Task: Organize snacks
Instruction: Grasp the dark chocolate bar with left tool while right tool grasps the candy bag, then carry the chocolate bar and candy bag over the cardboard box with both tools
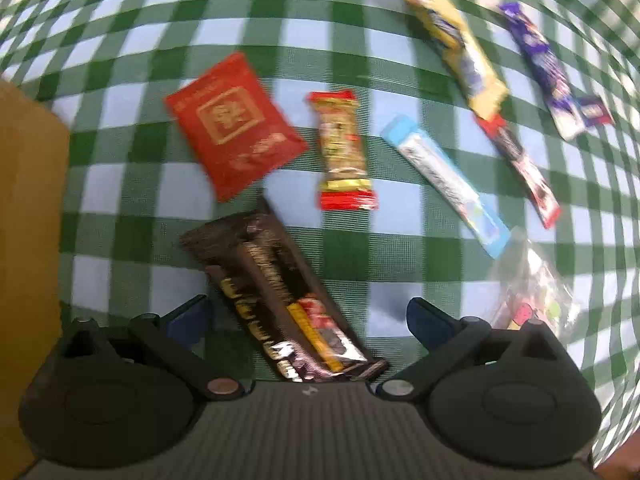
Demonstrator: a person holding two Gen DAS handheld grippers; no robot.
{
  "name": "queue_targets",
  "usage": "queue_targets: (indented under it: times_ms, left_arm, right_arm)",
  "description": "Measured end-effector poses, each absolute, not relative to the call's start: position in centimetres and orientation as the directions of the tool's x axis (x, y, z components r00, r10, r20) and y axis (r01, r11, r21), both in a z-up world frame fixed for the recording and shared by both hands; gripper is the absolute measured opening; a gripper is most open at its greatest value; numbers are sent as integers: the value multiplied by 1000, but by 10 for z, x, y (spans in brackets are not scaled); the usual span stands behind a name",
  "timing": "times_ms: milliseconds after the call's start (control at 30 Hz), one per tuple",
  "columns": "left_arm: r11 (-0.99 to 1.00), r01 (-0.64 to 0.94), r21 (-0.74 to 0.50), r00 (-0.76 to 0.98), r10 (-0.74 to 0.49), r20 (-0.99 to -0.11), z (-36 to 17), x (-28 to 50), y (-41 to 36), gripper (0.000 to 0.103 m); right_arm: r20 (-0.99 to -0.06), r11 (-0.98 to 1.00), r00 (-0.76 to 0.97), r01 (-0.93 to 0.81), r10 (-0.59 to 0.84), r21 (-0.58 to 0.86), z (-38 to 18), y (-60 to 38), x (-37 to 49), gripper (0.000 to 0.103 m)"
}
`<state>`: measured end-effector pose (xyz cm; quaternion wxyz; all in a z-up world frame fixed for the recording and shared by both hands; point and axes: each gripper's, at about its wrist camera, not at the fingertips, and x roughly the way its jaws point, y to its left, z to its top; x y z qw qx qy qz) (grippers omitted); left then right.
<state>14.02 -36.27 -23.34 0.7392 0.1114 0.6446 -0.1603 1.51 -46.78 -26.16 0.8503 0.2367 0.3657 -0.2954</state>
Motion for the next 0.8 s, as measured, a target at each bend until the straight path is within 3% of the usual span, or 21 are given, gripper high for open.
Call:
queue_targets:
  times_ms: [100,167,200,233,267,300,367,533,800]
  left_arm:
    - [939,341,-43,117,-87,-989,-233,145,-357,97]
    - [939,343,-1,139,-52,-989,-229,143,-357,82]
    - [929,370,6,154,-55,-986,-225,142,-359,63]
    - [915,404,2,170,-73,-983,-219,138,-361,51]
    - [910,415,-11,165,-87,-982,-214,138,-362,48]
    - [908,418,-37,149,-108,-983,-211,137,-360,48]
    - [903,427,-58,152,-134,-979,-205,132,-356,48]
    - [882,463,-91,163,-185,-969,-184,121,-339,48]
    - [812,577,-86,228,-261,-938,-123,76,-287,48]
  right_arm:
    - [-740,692,526,712,-418,115,-266,-451,26,103]
    - [-719,695,529,714,-450,90,-268,-444,28,103]
    - [-714,708,535,702,-452,78,-268,-441,26,95]
    - [-704,718,549,692,-450,81,-265,-439,22,83]
    - [-688,716,552,695,-471,68,-260,-440,18,50]
    - [-676,724,554,689,-486,45,-254,-437,14,33]
    - [-676,724,564,687,-474,66,-246,-437,8,23]
    - [-665,694,582,708,-469,130,-229,-438,-14,20]
    - [-566,710,641,692,-519,132,-181,-408,-45,20]
